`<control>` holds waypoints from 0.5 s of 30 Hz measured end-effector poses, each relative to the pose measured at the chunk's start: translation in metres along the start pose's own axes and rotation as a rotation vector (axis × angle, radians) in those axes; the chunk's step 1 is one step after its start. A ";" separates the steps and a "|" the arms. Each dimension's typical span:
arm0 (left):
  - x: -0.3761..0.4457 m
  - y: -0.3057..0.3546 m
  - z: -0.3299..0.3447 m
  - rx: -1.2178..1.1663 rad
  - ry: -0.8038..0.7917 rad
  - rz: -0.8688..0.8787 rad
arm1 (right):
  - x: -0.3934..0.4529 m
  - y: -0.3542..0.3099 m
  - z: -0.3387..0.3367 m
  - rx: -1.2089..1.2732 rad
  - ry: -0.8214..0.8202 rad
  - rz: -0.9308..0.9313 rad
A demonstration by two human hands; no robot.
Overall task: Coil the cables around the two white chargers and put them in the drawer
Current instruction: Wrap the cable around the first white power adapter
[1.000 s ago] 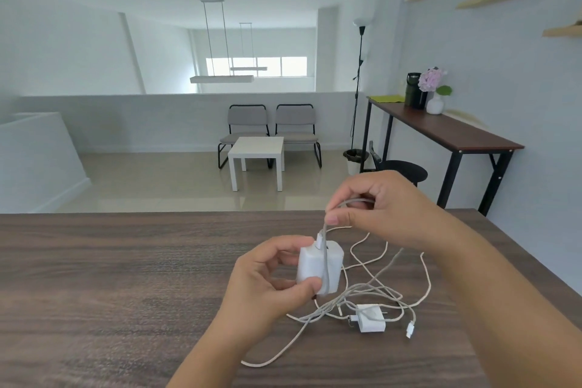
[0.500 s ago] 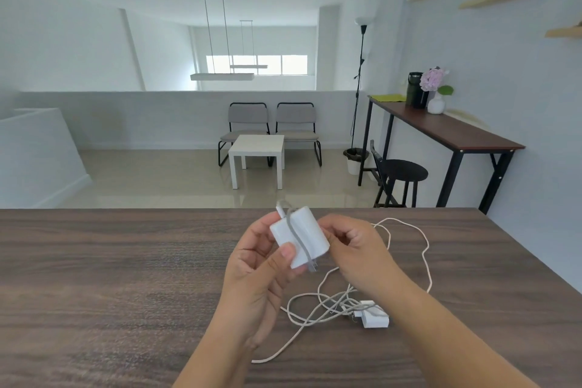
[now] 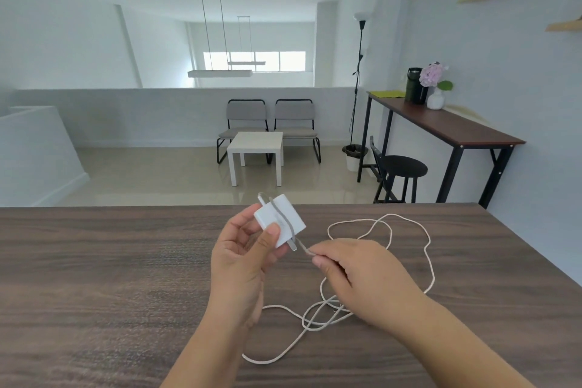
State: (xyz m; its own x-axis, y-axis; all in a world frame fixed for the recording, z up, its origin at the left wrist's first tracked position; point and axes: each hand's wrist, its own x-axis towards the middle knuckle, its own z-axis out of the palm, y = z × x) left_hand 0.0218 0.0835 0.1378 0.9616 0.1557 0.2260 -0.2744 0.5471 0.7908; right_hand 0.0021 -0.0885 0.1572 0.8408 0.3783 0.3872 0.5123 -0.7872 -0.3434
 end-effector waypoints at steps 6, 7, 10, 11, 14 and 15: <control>-0.001 -0.006 -0.014 0.365 -0.030 0.172 | 0.003 -0.004 -0.022 -0.105 -0.052 0.001; -0.001 -0.006 -0.015 0.411 -0.026 0.188 | 0.004 -0.006 -0.025 -0.099 -0.076 -0.017; -0.004 -0.008 -0.014 0.573 -0.076 0.236 | 0.007 -0.013 -0.037 -0.115 -0.145 -0.073; -0.006 -0.008 -0.014 0.606 -0.109 0.244 | 0.010 -0.013 -0.042 -0.136 -0.151 -0.083; -0.007 -0.005 -0.014 0.619 -0.194 0.245 | 0.023 -0.012 -0.059 -0.150 -0.163 -0.124; -0.007 -0.003 -0.014 0.599 -0.219 0.236 | 0.027 -0.011 -0.063 -0.130 -0.167 -0.141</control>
State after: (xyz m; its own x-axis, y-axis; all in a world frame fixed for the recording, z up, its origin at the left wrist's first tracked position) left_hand 0.0160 0.0926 0.1261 0.8708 0.0106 0.4915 -0.4908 -0.0406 0.8703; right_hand 0.0085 -0.1004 0.2256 0.7856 0.5554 0.2726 0.6086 -0.7730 -0.1790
